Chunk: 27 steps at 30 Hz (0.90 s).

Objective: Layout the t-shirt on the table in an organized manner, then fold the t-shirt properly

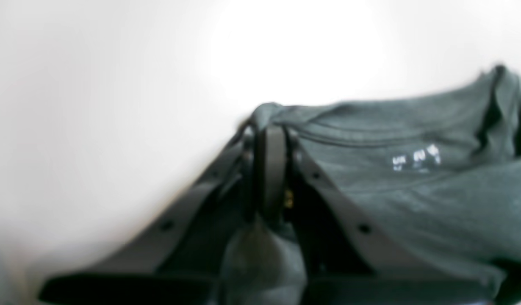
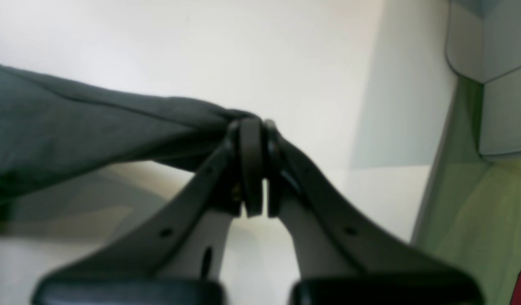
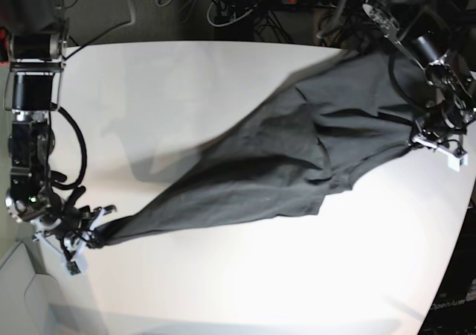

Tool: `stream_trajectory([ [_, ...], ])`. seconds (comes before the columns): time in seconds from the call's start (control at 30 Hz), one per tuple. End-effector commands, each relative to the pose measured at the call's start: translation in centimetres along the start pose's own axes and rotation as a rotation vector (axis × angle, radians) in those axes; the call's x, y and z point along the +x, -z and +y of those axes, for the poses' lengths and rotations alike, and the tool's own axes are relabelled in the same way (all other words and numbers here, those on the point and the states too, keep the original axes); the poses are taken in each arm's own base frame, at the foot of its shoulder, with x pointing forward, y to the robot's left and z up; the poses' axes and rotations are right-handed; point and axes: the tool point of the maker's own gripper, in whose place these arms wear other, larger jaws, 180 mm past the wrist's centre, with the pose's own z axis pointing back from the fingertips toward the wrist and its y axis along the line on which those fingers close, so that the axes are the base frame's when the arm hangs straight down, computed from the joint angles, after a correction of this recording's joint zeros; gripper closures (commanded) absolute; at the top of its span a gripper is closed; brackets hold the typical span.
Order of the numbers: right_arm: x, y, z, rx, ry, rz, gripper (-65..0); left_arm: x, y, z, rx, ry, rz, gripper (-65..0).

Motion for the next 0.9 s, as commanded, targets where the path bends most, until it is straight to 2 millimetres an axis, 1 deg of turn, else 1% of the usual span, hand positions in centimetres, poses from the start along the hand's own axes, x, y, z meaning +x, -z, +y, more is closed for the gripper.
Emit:
stream_trajectory([
  [0.0,3.7,-1.1,-1.9,-0.045,-0.023,-0.089,0.0,2.6,-1.2,1.3,0.025,-0.008,-0.072,-0.6],
  [0.03,4.7,-1.3,-2.3,-0.052,-0.027,-0.103,0.0,2.8,-1.5,2.0,0.035,-0.024,-0.083,-0.6],
  [0.07,5.2,-1.3,-2.6,-0.058,-0.028,-0.110,0.0,2.9,-1.8,2.5,0.044,-0.038,-0.091,-0.6],
  [0.13,5.8,-1.6,-3.9,-0.079,-0.028,-0.112,0.0,2.9,-2.3,3.4,0.056,-0.069,-0.107,-0.6],
  [0.2,7.3,-1.7,-5.0,-0.095,-0.019,-0.129,0.0,3.4,-3.2,4.9,0.083,-0.082,-0.126,-0.6],
  [0.27,7.6,-1.4,-5.8,-0.099,0.000,-0.114,0.0,3.6,-3.5,5.3,0.092,-0.082,-0.131,-0.6],
  [0.33,7.8,-0.9,-6.6,-0.099,0.030,-0.101,0.0,3.7,-3.5,5.3,0.090,-0.076,-0.131,-0.6],
  [0.4,7.4,0.1,-6.3,-0.084,0.026,-0.068,0.0,3.9,-3.7,5.2,0.090,-0.071,-0.139,-0.6],
  [0.43,6.8,0.6,-6.0,-0.073,0.022,-0.045,0.0,3.9,-3.8,5.1,0.091,-0.068,-0.139,-0.6],
  [0.53,4.8,1.7,-4.9,-0.047,0.007,0.016,0.0,3.1,-3.8,4.9,0.087,-0.068,-0.083,-0.6],
  [0.57,3.5,2.2,-4.1,-0.032,-0.002,0.045,0.0,2.9,-3.7,4.8,0.080,-0.073,-0.068,-0.6],
  [0.63,2.2,2.5,-3.4,-0.020,-0.008,0.071,0.0,3.2,-3.9,4.2,0.053,-0.084,-0.074,-0.6],
  [0.7,1.8,2.5,-3.4,-0.020,-0.008,0.082,0.0,3.9,-4.6,3.7,0.026,-0.085,-0.103,-0.8],
  [0.73,1.3,2.4,-3.4,-0.020,-0.003,0.091,0.0,3.8,-4.9,3.7,0.018,-0.087,-0.107,-0.8],
  [0.77,0.6,2.5,-3.4,-0.019,-0.001,0.103,0.0,3.7,-5.2,3.6,0.011,-0.086,-0.111,-0.8],
  [0.8,0.0,2.5,-3.2,-0.017,0.000,0.115,0.0,4.2,-5.7,3.3,-0.001,-0.081,-0.132,-0.8],
  [0.83,-0.9,2.4,-3.5,-0.022,-0.001,0.131,-0.1,4.8,-6.3,3.0,-0.015,-0.073,-0.156,-0.8],
  [0.87,-1.7,2.1,-3.9,-0.030,-0.004,0.148,-0.1,4.9,-6.8,2.7,-0.028,-0.068,-0.168,-0.8],
])
